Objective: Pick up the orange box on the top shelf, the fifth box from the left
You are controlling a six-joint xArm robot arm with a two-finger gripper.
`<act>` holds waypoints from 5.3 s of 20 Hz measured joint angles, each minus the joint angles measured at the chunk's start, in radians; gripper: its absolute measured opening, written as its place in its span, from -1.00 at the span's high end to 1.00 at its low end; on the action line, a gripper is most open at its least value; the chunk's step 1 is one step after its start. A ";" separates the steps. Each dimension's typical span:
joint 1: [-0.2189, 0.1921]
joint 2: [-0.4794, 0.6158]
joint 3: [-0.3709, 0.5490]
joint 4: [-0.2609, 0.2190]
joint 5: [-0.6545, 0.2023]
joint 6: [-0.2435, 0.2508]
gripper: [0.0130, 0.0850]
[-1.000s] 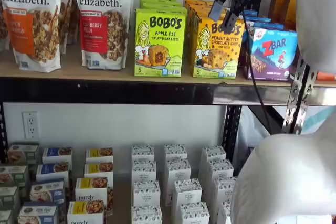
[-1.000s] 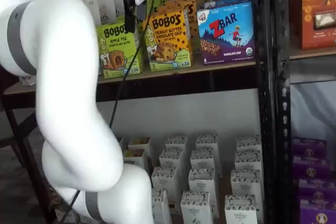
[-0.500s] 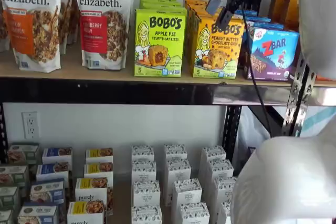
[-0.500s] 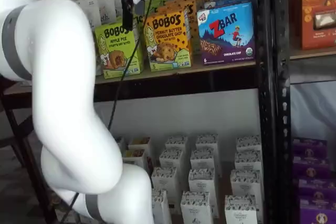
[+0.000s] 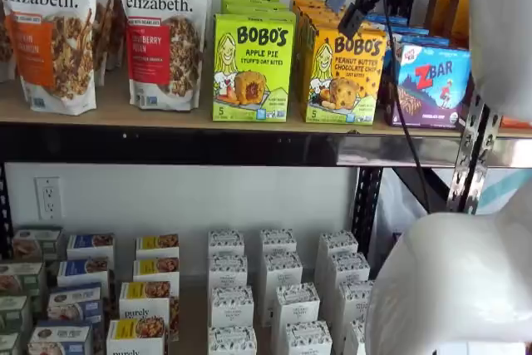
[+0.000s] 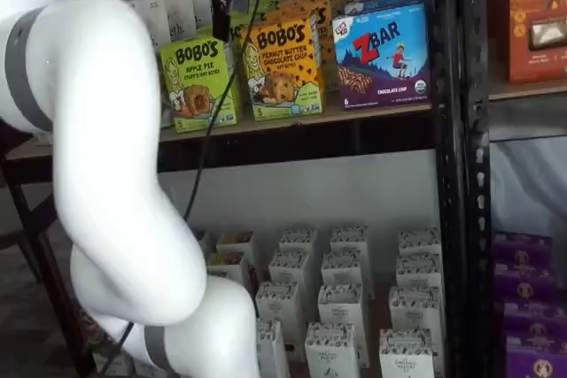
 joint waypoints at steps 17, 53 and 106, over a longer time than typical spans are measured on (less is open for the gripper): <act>-0.024 0.080 -0.019 0.004 -0.147 -0.052 -1.00; 0.020 0.260 -0.133 -0.168 -0.070 -0.068 -1.00; 0.030 0.231 -0.097 -0.171 -0.101 -0.060 -0.33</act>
